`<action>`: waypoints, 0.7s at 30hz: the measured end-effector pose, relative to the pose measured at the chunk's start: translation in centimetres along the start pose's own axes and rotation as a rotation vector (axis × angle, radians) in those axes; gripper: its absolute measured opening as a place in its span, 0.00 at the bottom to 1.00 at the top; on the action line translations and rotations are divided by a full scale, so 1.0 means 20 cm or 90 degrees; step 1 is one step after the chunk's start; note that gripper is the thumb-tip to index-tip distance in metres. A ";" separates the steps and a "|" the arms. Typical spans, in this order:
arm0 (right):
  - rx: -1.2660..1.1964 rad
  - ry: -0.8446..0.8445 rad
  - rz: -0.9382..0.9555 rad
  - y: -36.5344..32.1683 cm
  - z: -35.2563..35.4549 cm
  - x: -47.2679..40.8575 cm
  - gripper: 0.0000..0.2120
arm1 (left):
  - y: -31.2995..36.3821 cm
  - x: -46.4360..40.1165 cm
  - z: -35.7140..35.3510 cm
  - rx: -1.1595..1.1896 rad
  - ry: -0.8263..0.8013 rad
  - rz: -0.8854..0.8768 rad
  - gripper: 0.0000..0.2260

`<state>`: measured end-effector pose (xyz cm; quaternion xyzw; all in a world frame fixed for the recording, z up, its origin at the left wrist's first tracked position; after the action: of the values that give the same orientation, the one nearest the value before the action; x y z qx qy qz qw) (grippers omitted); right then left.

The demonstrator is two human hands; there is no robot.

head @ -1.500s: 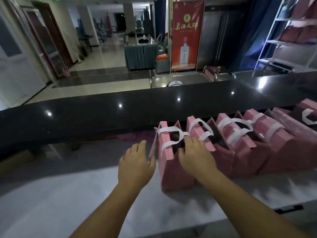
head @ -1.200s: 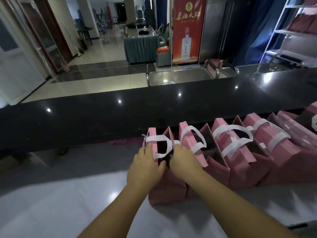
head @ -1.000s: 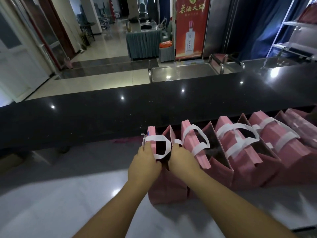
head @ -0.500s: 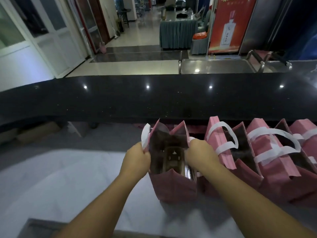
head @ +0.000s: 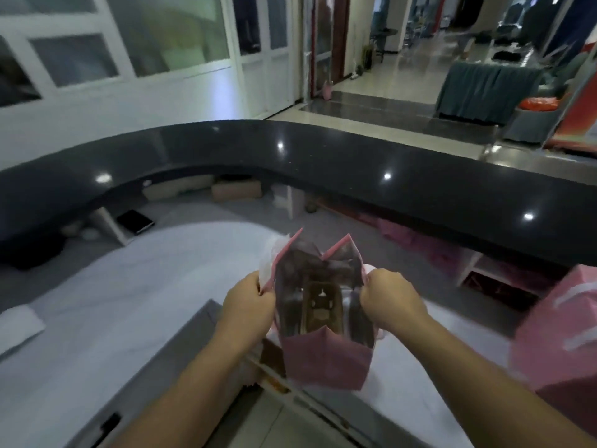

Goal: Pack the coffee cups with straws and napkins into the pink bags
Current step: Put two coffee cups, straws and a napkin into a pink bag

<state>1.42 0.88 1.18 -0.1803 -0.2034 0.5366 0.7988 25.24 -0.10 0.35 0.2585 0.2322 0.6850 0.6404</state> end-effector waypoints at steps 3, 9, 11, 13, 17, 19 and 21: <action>0.017 -0.036 0.068 -0.35 -0.19 0.09 0.10 | -0.31 0.06 0.27 0.031 0.058 0.045 0.13; 0.018 -0.092 0.182 -0.96 -0.63 0.34 0.07 | -0.90 0.21 0.72 0.046 0.139 0.120 0.16; 0.027 -0.104 0.219 -1.13 -0.76 0.42 0.08 | -1.07 0.27 0.85 0.055 0.164 0.149 0.16; 0.034 -0.118 0.253 -1.30 -0.87 0.50 0.10 | -1.22 0.34 0.96 0.061 0.190 0.175 0.14; 0.059 -0.175 0.323 -1.59 -1.10 0.63 0.10 | -1.48 0.48 1.15 0.116 0.230 0.239 0.06; 0.056 -0.207 0.370 -1.73 -1.21 0.68 0.10 | -1.60 0.54 1.22 0.120 0.252 0.269 0.05; 0.065 -0.246 0.414 -1.86 -1.31 0.74 0.12 | -1.72 0.59 1.29 0.113 0.280 0.302 0.07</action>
<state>49.22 -0.62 -0.32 -0.0914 -0.2553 0.7956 0.5417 67.62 13.87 -1.79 0.2060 0.3569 0.8316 0.3722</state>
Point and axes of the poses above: each hand's wrist, its own x-axis away from the middle knuckle, its own z-axis out of the back of the hand, y = z × x, the point moved 1 cm from there along -x, towards the middle knuckle, and after that the axes turned 10 degrees about -x, right-handed, at the moved point
